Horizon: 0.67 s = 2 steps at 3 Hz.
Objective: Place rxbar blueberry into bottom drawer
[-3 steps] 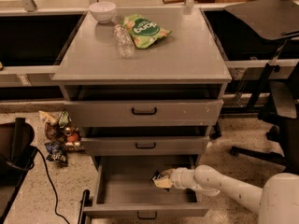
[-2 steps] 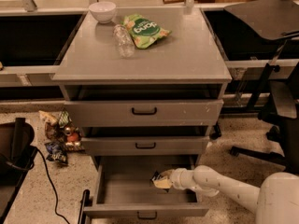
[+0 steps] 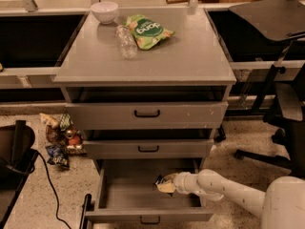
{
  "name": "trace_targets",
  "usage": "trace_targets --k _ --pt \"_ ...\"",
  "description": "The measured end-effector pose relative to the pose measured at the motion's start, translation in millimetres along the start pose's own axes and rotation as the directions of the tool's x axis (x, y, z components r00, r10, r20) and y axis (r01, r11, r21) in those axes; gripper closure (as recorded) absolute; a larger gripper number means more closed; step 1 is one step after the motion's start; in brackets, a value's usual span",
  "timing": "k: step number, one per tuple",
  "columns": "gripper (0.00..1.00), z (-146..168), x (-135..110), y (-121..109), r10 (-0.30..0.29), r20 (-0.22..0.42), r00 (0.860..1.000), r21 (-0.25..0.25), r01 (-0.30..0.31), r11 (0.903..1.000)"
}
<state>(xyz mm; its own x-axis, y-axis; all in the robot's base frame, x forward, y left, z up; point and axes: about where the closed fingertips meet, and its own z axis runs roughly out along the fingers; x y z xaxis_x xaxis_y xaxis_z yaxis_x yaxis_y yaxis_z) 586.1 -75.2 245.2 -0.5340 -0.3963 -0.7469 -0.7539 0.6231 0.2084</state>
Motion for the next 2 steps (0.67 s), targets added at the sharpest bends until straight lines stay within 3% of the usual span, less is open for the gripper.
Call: trace_targets --k 1,2 --pt "0.34 6 11 -5 0.002 0.006 1.0 -0.012 -0.002 0.9999" --pt "0.11 25 37 -12 0.019 -0.001 1.0 -0.048 -0.019 0.9986"
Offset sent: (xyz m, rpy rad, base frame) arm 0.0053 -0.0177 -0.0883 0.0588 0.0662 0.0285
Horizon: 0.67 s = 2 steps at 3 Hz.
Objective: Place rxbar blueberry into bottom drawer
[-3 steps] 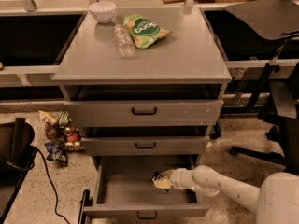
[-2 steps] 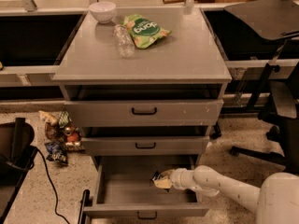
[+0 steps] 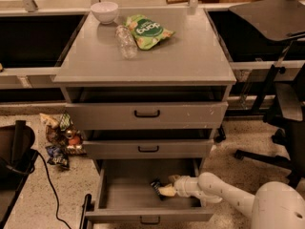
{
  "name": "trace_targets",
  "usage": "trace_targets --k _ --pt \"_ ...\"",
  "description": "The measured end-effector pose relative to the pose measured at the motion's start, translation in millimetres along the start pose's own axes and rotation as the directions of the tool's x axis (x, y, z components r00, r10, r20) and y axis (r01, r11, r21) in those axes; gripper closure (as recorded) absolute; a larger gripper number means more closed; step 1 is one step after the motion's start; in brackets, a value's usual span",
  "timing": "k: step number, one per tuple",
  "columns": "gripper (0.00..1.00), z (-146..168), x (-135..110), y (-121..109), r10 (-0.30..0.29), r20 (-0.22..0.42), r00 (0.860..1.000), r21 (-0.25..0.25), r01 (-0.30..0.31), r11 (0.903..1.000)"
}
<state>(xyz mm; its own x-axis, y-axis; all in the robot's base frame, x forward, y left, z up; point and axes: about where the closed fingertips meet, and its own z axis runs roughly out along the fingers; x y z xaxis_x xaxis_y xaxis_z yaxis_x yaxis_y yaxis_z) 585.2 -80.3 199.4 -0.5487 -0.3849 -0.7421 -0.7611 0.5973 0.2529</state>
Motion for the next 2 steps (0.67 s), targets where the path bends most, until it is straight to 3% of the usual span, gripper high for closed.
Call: trace_targets --k 1,2 --pt "0.0 1 7 -12 0.006 0.027 1.0 -0.007 -0.006 1.0" --pt "0.0 -17 1 -19 0.0 0.104 0.995 -0.013 0.001 0.9999"
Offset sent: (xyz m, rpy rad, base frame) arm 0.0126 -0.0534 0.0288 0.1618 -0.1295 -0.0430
